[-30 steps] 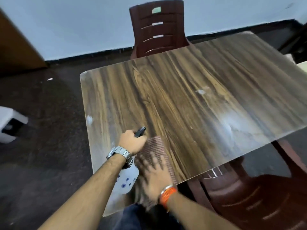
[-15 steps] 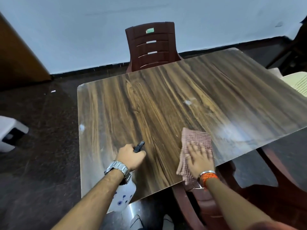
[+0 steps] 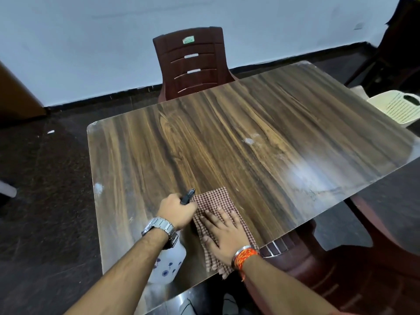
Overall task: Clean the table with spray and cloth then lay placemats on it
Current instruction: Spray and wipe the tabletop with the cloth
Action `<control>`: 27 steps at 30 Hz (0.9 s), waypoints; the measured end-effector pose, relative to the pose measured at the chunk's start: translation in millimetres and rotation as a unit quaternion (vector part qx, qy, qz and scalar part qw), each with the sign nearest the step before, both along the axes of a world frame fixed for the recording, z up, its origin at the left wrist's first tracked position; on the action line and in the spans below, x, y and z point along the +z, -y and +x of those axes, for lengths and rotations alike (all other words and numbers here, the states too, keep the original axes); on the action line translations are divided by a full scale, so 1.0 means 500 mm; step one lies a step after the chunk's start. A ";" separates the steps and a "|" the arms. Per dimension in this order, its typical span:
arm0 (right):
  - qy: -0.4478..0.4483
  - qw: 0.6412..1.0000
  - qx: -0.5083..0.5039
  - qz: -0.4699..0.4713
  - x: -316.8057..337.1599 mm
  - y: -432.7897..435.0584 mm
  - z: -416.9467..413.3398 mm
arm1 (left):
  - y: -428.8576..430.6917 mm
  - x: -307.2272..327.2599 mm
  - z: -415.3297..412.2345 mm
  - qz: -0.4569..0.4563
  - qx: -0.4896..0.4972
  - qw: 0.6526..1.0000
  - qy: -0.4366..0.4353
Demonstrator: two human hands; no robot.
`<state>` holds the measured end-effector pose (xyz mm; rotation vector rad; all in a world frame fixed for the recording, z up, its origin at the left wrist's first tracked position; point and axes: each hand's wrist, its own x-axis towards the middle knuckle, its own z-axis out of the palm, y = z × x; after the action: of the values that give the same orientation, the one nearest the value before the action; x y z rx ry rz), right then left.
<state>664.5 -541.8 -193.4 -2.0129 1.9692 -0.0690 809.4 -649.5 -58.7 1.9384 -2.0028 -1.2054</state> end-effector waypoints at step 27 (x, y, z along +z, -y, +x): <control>-0.043 0.992 -0.116 0.012 -0.006 0.588 -0.065 | 0.106 -0.039 0.169 0.000 0.246 0.969 0.032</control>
<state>632.1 -835.9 -196.3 -1.7917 2.2386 -0.0119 893.8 -702.3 -78.1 2.3052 -1.4038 -1.0210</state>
